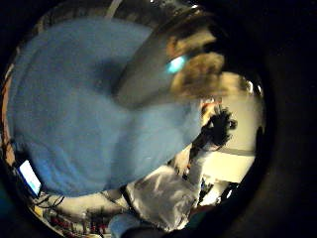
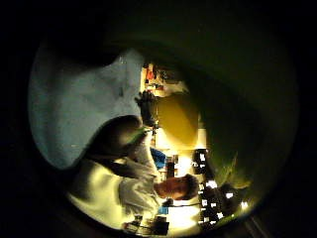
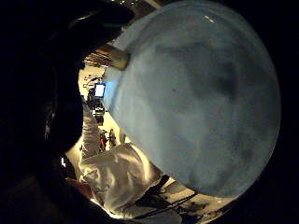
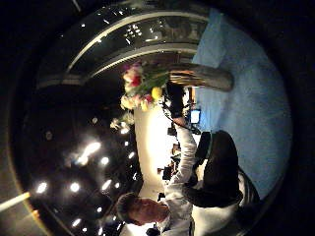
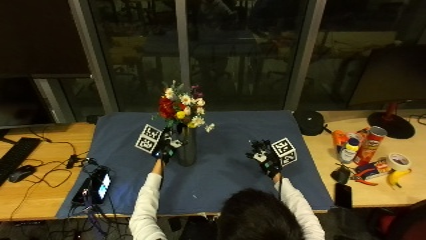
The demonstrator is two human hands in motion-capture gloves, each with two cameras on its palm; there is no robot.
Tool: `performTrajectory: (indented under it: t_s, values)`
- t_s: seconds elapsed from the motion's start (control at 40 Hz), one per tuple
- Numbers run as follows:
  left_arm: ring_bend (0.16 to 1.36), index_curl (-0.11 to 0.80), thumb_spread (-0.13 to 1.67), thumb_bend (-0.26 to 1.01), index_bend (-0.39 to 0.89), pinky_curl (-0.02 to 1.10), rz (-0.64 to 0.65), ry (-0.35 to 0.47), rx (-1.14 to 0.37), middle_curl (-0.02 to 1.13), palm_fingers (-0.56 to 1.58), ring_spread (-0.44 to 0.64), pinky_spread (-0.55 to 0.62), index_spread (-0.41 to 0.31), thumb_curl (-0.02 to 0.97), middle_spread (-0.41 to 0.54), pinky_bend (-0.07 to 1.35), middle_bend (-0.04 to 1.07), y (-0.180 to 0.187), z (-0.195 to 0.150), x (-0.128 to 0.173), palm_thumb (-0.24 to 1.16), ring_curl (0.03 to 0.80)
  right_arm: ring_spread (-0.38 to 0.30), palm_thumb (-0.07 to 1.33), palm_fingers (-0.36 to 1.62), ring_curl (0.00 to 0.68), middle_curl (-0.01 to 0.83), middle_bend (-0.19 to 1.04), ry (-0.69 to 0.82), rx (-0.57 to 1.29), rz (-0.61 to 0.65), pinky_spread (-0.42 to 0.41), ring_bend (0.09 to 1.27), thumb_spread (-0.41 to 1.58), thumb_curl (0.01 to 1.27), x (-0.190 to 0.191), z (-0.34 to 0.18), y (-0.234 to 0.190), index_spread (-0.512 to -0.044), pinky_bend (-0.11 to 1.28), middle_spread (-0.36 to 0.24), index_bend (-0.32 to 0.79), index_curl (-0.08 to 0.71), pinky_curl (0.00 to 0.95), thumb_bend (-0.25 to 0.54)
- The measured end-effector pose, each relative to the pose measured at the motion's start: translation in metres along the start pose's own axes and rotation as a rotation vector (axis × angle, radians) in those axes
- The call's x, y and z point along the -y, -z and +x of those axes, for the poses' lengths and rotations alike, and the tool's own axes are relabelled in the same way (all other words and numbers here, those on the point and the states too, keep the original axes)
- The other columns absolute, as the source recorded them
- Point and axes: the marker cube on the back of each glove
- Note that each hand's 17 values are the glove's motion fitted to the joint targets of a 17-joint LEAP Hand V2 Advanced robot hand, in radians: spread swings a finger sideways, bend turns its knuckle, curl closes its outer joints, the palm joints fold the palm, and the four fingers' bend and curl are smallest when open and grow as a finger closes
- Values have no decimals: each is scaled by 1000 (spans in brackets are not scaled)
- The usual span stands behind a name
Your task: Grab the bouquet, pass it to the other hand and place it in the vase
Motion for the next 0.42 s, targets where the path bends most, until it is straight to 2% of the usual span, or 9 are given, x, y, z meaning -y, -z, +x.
performTrajectory:
  t_s: [0.05, 0.1, 0.175, 0.225, 0.325, 0.425]
  values:
    - [584, 381, 685, -70, 3, 408, -44, -4, 28, 459, -236, 190, 222, 95, 578, 185, 502, 275, -6, -33, -14, 465, 427, 138, 813, 185, 299, 329, 211, -10, -24, 9, 266, 522, 1024, 566, -7, 15, 6, -281, 677, 84, 170, 250, 322, -12]
    - [565, 343, 729, -52, 10, 366, -42, -18, 47, 401, -231, 258, 288, 129, 557, 251, 464, 232, -5, -51, -23, 465, 380, 134, 823, 200, 295, 329, 201, -64, -25, 9, 266, 507, 1024, 570, -14, 26, 10, -280, 659, 82, 181, 260, 319, -10]
    - [562, 298, 777, -45, 16, 338, -12, -25, 92, 347, -232, 345, 369, 163, 527, 335, 443, 178, -1, -69, -27, 455, 348, 132, 831, 217, 291, 329, 192, -163, 18, -15, 266, 492, 1026, 576, -26, 38, 14, -279, 633, 79, 177, 271, 316, -12]
    - [558, 273, 802, -43, 20, 328, 7, -52, 115, 330, -231, 385, 409, 182, 509, 373, 436, 173, 1, -79, -23, 449, 337, 131, 835, 225, 289, 328, 185, -166, 35, -21, 266, 483, 1027, 577, -28, 46, 16, -278, 622, 77, 173, 277, 315, -13]
    - [557, 228, 837, -41, 27, 318, 26, -148, 118, 317, -223, 447, 463, 207, 480, 427, 429, 176, 4, -74, -26, 439, 326, 131, 838, 237, 286, 326, 182, -89, 62, -22, 267, 468, 1028, 580, -26, 59, 17, -274, 603, 76, 169, 286, 315, -16]
    - [557, 193, 862, -38, 36, 314, 24, -117, 109, 307, -213, 487, 489, 217, 455, 456, 425, 173, 2, -69, -32, 434, 317, 128, 839, 247, 283, 323, 178, -115, 91, -30, 268, 451, 1028, 582, -24, 62, 13, -271, 589, 68, 165, 293, 316, -17]
